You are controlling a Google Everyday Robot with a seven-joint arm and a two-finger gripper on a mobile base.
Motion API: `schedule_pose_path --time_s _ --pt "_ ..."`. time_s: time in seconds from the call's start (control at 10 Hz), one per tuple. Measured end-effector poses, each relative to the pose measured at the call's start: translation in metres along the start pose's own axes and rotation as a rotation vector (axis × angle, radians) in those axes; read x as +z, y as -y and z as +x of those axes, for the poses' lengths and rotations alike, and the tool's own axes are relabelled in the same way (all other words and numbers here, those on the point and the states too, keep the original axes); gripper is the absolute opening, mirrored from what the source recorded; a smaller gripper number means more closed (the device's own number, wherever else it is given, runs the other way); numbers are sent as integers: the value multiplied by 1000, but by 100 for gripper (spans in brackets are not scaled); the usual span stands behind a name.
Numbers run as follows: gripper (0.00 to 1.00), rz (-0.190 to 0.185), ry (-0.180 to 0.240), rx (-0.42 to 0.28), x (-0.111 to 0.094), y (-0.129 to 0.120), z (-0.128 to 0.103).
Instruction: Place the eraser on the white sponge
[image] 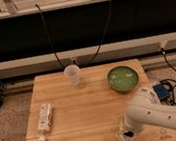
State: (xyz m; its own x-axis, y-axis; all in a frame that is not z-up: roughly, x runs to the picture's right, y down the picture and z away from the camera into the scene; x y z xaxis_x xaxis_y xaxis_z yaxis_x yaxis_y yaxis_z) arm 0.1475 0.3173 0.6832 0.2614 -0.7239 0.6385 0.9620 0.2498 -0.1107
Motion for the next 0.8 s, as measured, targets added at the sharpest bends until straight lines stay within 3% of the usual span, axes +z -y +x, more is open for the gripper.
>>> schedule_pose_path --time_s 0.5,0.8 --pt "78 -6 -12 -36 -2 3 -19" --pt "80 -3 -19 -34 -3 -1 -20"
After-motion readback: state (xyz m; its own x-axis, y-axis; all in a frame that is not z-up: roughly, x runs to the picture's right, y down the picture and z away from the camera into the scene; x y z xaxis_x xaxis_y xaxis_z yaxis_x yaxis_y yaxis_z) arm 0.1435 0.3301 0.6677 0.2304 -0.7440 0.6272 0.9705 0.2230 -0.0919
